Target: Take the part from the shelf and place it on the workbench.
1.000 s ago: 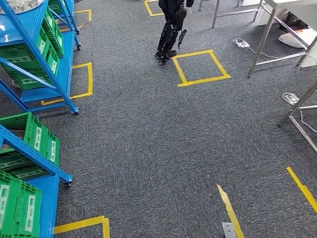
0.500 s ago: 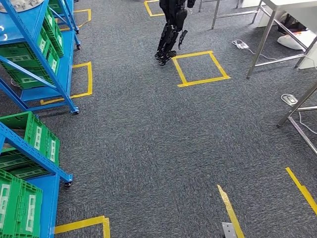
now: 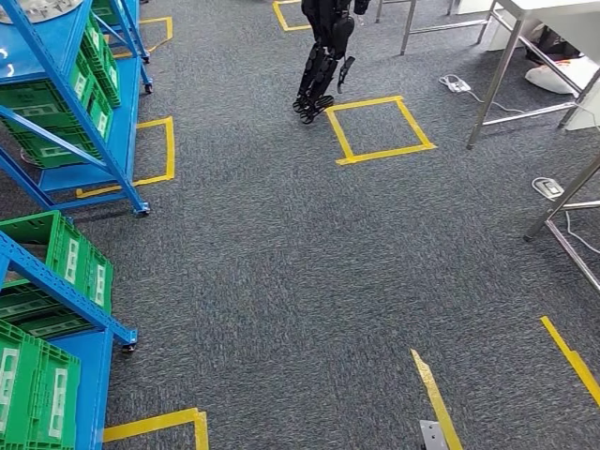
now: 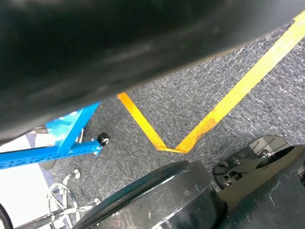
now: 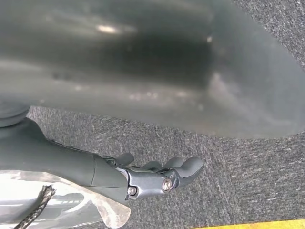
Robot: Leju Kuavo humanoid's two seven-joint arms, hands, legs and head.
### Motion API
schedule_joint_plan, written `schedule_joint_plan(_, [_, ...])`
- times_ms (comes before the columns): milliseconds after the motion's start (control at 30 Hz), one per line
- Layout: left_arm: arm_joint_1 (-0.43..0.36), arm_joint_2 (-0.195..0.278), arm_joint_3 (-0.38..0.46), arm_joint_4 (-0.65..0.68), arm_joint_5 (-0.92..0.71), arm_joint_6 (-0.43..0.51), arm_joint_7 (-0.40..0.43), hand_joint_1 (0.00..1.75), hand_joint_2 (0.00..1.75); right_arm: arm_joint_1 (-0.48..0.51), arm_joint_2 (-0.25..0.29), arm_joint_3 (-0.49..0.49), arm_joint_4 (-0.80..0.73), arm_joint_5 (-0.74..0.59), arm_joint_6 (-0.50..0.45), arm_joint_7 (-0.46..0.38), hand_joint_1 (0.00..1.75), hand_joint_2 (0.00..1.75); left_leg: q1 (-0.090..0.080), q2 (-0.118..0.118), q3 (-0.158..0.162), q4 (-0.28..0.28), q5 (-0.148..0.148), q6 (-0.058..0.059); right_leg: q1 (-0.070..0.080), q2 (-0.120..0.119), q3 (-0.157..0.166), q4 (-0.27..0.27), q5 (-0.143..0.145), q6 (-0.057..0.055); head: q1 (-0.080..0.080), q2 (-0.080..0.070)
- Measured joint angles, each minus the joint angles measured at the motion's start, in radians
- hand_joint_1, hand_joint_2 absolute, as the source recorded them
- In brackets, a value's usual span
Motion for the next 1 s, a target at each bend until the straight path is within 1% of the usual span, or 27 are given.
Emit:
schedule_joint_plan(67, [0.0, 0.0, 0.0, 0.0, -0.001, 0.0, 0.0, 0.0, 0.0, 0.0, 0.0, 0.0, 0.0, 0.0, 0.0, 0.0, 0.0, 0.0, 0.0, 0.0, 0.0, 0.0, 0.0, 0.0, 0.0, 0.0, 0.0, 0.0, 0.0, 0.0, 0.0, 0.0])
schedule_joint_plan(100, [0.0, 0.0, 0.0, 0.0, -0.002, 0.0, 0.0, 0.0, 0.0, 0.0, 0.0, 0.0, 0.0, 0.0, 0.0, 0.0, 0.0, 0.0, -0.001, 0.0, 0.0, 0.002, -0.001, 0.001, -0.002, 0.0, 0.001, -0.003, 0.001, 0.002, 0.0, 0.0])
schedule_joint_plan(133, [0.0, 0.0, 0.0, 0.0, -0.003, 0.0, -0.001, 0.0, 0.0, 0.0, 0.0, 0.0, 0.0, 0.0, 0.0, 0.0, 0.0, 0.0, -0.002, 0.0, 0.0, -0.001, -0.001, 0.006, -0.004, 0.0, 0.003, -0.009, 0.004, 0.006, 0.0, 0.0])
schedule_joint_plan(200, [-0.001, 0.0, 0.001, 0.0, -0.005, 0.001, -0.002, 0.0, 0.0, 0.0, 0.001, 0.0, 0.0, 0.0, 0.0, 0.0, 0.0, 0.0, 0.0, 0.002, 0.02, -0.035, 0.012, 0.026, -0.006, -0.002, 0.008, -0.02, 0.007, 0.015, 0.001, 0.0])
schedule_joint_plan(233, [-0.001, -0.001, 0.001, 0.0, -0.006, 0.001, -0.003, 0.0, 0.0, -0.001, 0.001, 0.0, 0.0, 0.0, 0.0, 0.0, 0.0, 0.0, 0.002, 0.003, 0.033, -0.059, 0.022, 0.036, -0.004, -0.004, 0.004, -0.009, -0.001, 0.017, 0.003, 0.0])
schedule_joint_plan(267, [-0.002, -0.001, 0.001, 0.0, -0.007, 0.001, -0.003, 0.0, 0.0, -0.001, 0.001, 0.0, 0.0, 0.0, 0.0, 0.0, 0.0, 0.0, 0.005, 0.005, 0.046, -0.08, 0.031, 0.041, -0.004, -0.005, -0.013, 0.024, -0.02, 0.018, 0.005, 0.0])
schedule_joint_plan(300, [-0.002, -0.002, 0.001, 0.0, -0.009, 0.001, -0.003, 0.0, 0.0, -0.002, 0.001, 0.0, 0.0, 0.0, 0.0, 0.0, 0.0, 0.0, 0.006, 0.006, 0.052, -0.089, 0.034, 0.042, -0.005, -0.006, -0.04, 0.077, -0.046, 0.021, 0.008, 0.0])
schedule_joint_plan(333, [-0.003, -0.002, 0.001, 0.0, -0.01, 0.001, -0.003, 0.0, 0.0, -0.002, 0.0, 0.0, 0.0, 0.0, 0.0, 0.0, 0.0, 0.0, 0.007, 0.007, 0.054, -0.092, 0.034, 0.042, -0.008, -0.006, -0.075, 0.142, -0.076, 0.024, 0.008, 0.0])
schedule_joint_plan(367, [-0.002, -0.002, 0.002, 0.0, -0.012, 0.0, -0.003, 0.0, 0.0, -0.001, 0.0, 0.0, 0.0, 0.0, 0.0, 0.001, 0.0, 0.0, 0.008, 0.007, 0.054, -0.091, 0.032, 0.039, -0.011, -0.006, -0.107, 0.198, -0.094, 0.03, 0.008, 0.0])
schedule_joint_plan(400, [-0.002, -0.003, 0.003, 0.0, -0.013, 0.0, -0.003, 0.0, 0.0, 0.0, 0.0, 0.0, 0.0, 0.0, 0.0, 0.001, 0.0, 0.0, 0.01, 0.007, 0.055, -0.089, 0.029, 0.035, -0.016, -0.007, -0.126, 0.226, -0.095, 0.036, 0.008, 0.0])
schedule_joint_plan(433, [-0.001, -0.003, 0.004, 0.0, -0.015, 0.0, -0.003, 0.0, 0.0, 0.001, 0.0, 0.001, 0.0, 0.0, 0.0, 0.001, 0.0, 0.0, 0.014, 0.006, 0.055, -0.084, 0.024, 0.028, -0.023, -0.007, -0.125, 0.216, -0.076, 0.044, 0.007, 0.0])
schedule_joint_plan(467, [-0.001, -0.004, 0.005, 0.0, -0.018, 0.0, -0.003, 0.0, 0.0, 0.001, 0.0, 0.001, 0.0, 0.0, 0.0, 0.001, 0.0, 0.0, 0.019, 0.005, 0.055, -0.074, 0.016, 0.019, -0.03, -0.008, -0.104, 0.167, -0.041, 0.053, 0.008, 0.0])
schedule_joint_plan(500, [0.0, -0.003, 0.006, 0.0, -0.02, 0.0, -0.003, 0.0, 0.0, 0.001, 0.0, 0.001, 0.0, 0.0, 0.0, 0.002, 0.0, 0.0, 0.025, 0.003, 0.053, -0.058, 0.005, 0.006, -0.037, -0.005, -0.076, 0.108, -0.014, 0.065, 0.008, 0.0])
schedule_joint_plan(533, [-0.001, -0.001, 0.007, 0.0, -0.021, 0.001, -0.003, 0.0, 0.0, 0.0, 0.001, 0.002, -0.001, 0.0, 0.0, 0.002, 0.0, 0.0, 0.03, 0.001, 0.048, -0.037, -0.01, -0.006, -0.041, 0.001, -0.049, 0.058, 0.003, 0.072, 0.01, 0.0])
schedule_joint_plan(567, [-0.002, 0.0, 0.009, -0.001, -0.023, 0.001, -0.003, 0.0, 0.0, 0.0, 0.003, 0.003, -0.002, 0.0, 0.0, 0.002, 0.0, 0.0, 0.032, 0.0, 0.041, -0.018, -0.024, -0.017, -0.043, 0.007, -0.032, 0.031, 0.006, 0.069, 0.012, 0.0])
schedule_joint_plan(600, [-0.003, 0.001, 0.011, -0.001, -0.024, 0.001, -0.003, 0.0, 0.0, 0.0, 0.004, 0.004, -0.002, 0.0, 0.0, 0.002, 0.0, 0.0, 0.032, -0.001, 0.036, -0.004, -0.033, -0.023, -0.04, 0.012, -0.027, 0.029, -0.004, 0.06, 0.011, 0.0])
schedule_joint_plan(667, [-0.003, -0.001, 0.016, -0.001, -0.025, 0.002, -0.003, 0.0, 0.0, 0.002, 0.003, 0.006, -0.003, 0.0, 0.0, 0.003, 0.0, 0.0, 0.033, -0.003, 0.031, 0.006, -0.04, -0.027, -0.035, 0.011, -0.029, 0.042, -0.013, 0.033, 0.006, 0.0])
schedule_joint_plan(700, [-0.003, -0.002, 0.019, -0.001, -0.027, 0.002, -0.003, 0.0, 0.0, 0.002, 0.002, 0.006, -0.003, 0.0, 0.0, 0.003, 0.0, 0.0, 0.035, 0.002, 0.03, 0.012, -0.044, -0.028, -0.032, 0.009, -0.027, 0.044, -0.016, 0.026, 0.001, 0.0])
schedule_joint_plan(733, [-0.004, -0.002, 0.02, -0.001, -0.029, 0.002, -0.003, 0.0, 0.0, 0.003, 0.002, 0.006, -0.003, 0.0, -0.001, 0.003, 0.0, 0.0, 0.036, 0.012, 0.021, 0.034, -0.055, -0.028, -0.03, 0.005, -0.024, 0.045, -0.018, 0.02, -0.001, 0.0])
schedule_joint_plan(767, [-0.005, -0.003, 0.022, -0.001, -0.031, 0.003, -0.003, 0.0, 0.0, 0.003, 0.001, 0.006, -0.003, 0.0, -0.001, 0.002, 0.0, 0.0, 0.036, 0.023, 0.001, 0.077, -0.075, -0.027, -0.027, 0.002, -0.019, 0.044, -0.022, 0.014, -0.003, 0.0])
schedule_joint_plan(800, [-0.006, -0.004, 0.023, -0.001, -0.033, 0.004, -0.003, 0.0, 0.0, 0.003, 0.001, 0.006, -0.003, 0.0, -0.001, 0.002, 0.0, 0.0, 0.034, 0.034, -0.033, 0.142, -0.1, -0.023, -0.022, -0.003, -0.014, 0.044, -0.025, 0.008, -0.005, 0.0])
schedule_joint_plan(833, [-0.007, -0.004, 0.024, -0.001, -0.033, 0.004, -0.003, 0.0, 0.0, 0.003, 0.001, 0.006, -0.003, 0.0, -0.001, 0.002, 0.0, 0.0, 0.031, 0.04, -0.076, 0.218, -0.127, -0.018, -0.018, -0.007, -0.01, 0.043, -0.03, 0.004, -0.006, 0.0])
schedule_joint_plan(867, [-0.007, -0.005, 0.024, -0.001, -0.034, 0.005, -0.003, 0.0, 0.0, 0.003, 0.0, 0.006, -0.003, 0.0, -0.001, 0.002, 0.0, 0.0, 0.027, 0.042, -0.118, 0.287, -0.145, -0.011, -0.013, -0.011, -0.005, 0.043, -0.036, 0.001, -0.006, 0.0])
schedule_joint_plan(900, [-0.005, -0.005, 0.024, -0.001, -0.034, 0.005, -0.003, 0.0, 0.0, 0.003, 0.0, 0.006, -0.003, 0.0, -0.001, 0.002, 0.0, 0.0, 0.021, 0.042, -0.149, 0.329, -0.146, -0.003, -0.008, -0.014, 0.002, 0.043, -0.042, -0.001, -0.005, 0.0])
schedule_joint_plan(933, [-0.004, -0.005, 0.025, -0.001, -0.034, 0.005, -0.003, 0.0, 0.0, 0.003, 0.0, 0.006, -0.003, 0.0, -0.001, 0.003, 0.0, 0.0, 0.013, 0.042, -0.163, 0.335, -0.127, 0.006, -0.005, -0.015, 0.011, 0.043, -0.049, -0.003, -0.005, 0.0])
schedule_joint_plan(967, [-0.002, -0.005, 0.025, -0.001, -0.034, 0.005, -0.003, 0.0, 0.0, 0.003, 0.0, 0.006, -0.003, 0.0, -0.001, 0.003, 0.0, 0.0, 0.004, 0.042, -0.157, 0.301, -0.088, 0.016, -0.003, -0.016, 0.022, 0.043, -0.057, -0.005, -0.005, 0.0])
schedule_joint_plan(1000, [-0.001, -0.005, 0.025, -0.001, -0.034, 0.005, -0.003, 0.0, 0.0, 0.002, 0.0, 0.006, -0.003, 0.0, -0.001, 0.002, 0.0, 0.0, -0.006, 0.043, -0.138, 0.237, -0.038, 0.027, -0.003, -0.016, 0.033, 0.042, -0.065, -0.006, -0.006, 0.0])
